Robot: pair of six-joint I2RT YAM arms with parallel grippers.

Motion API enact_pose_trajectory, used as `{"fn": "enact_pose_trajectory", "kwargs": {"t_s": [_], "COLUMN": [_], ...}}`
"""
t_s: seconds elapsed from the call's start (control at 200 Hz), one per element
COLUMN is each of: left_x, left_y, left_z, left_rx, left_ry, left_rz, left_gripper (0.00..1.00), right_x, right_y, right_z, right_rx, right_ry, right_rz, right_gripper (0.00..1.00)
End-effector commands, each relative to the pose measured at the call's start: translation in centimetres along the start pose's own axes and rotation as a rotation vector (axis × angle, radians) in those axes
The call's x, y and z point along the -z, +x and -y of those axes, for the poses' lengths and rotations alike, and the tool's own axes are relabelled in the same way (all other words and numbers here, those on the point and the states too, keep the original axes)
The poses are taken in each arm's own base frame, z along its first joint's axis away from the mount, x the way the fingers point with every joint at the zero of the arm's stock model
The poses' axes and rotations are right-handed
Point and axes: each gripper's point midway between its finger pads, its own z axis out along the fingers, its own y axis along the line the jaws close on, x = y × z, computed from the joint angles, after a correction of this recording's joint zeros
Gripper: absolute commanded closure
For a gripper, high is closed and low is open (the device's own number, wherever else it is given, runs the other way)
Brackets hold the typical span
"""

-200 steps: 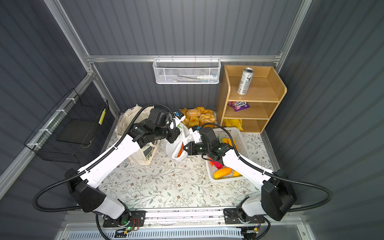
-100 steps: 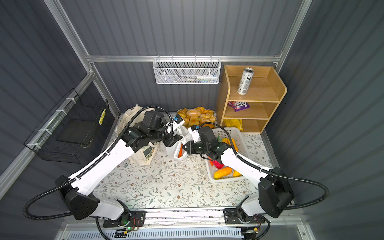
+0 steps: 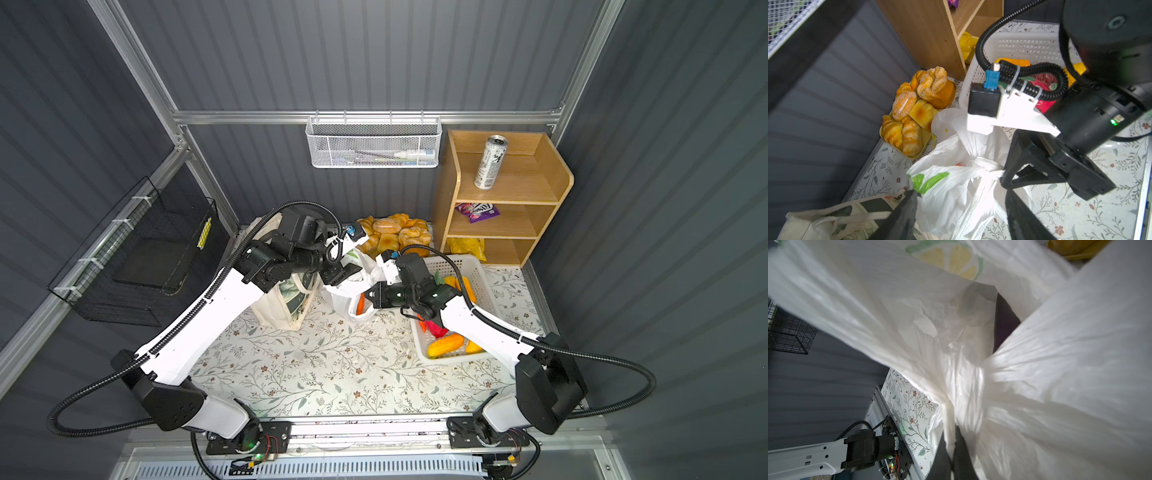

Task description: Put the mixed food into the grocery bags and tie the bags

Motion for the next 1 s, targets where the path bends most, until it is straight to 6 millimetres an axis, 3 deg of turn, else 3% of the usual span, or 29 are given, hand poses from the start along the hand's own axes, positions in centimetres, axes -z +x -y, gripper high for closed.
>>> {"fn": "enact_pose_trajectory", "kwargs": {"t_s": [0.0,0.095,0.365,0.405,0.425,0.445,0.59,0.881,0.996], "left_x": [-0.9,-1.4,-4.0,-4.5,-4.7,-4.9,-5.6,-7.8,-8.8], "left_y": [1.6,1.9,2.0,2.3,2.4,2.6,3.0,6.5,6.8], "left_z": [2.1,1.9,3.1,3.2,3.2,3.2,3.4,3.2,3.2], "left_rx": [-0.107,-0.166,-0.419,-0.437,-0.445,-0.454,-0.486,-0.465,-0.461], "left_ry": [0.078,0.036,-0.013,-0.005,-0.005,-0.005,0.003,0.021,0.015], "left_rz": [-0.053,-0.065,-0.133,-0.145,-0.15,-0.155,-0.167,-0.233,-0.225], "left_gripper": [0.31,0.24,0.21,0.12,0.02,0.0,0.0,0.0,0.0], "right_x": [-0.1,0.0,0.2,0.2,0.2,0.3,0.5,1.2,1.0], "right_y": [-0.6,-0.5,0.3,0.4,0.5,0.5,0.6,0.4,0.5], "right_z": [0.1,0.2,1.0,1.1,1.2,1.3,1.4,1.5,1.5], "right_rx": [-0.003,-0.006,-0.022,-0.022,-0.023,-0.024,-0.022,-0.027,-0.029], "right_ry": [-0.001,0.001,0.012,0.013,0.015,0.016,0.016,0.011,0.006], "right_rz": [0.017,0.018,0.009,0.007,0.007,0.008,0.009,0.028,0.021], "right_gripper": [1.0,1.0,1.0,1.0,1.0,1.0,1.0,1.0,1.0]}}
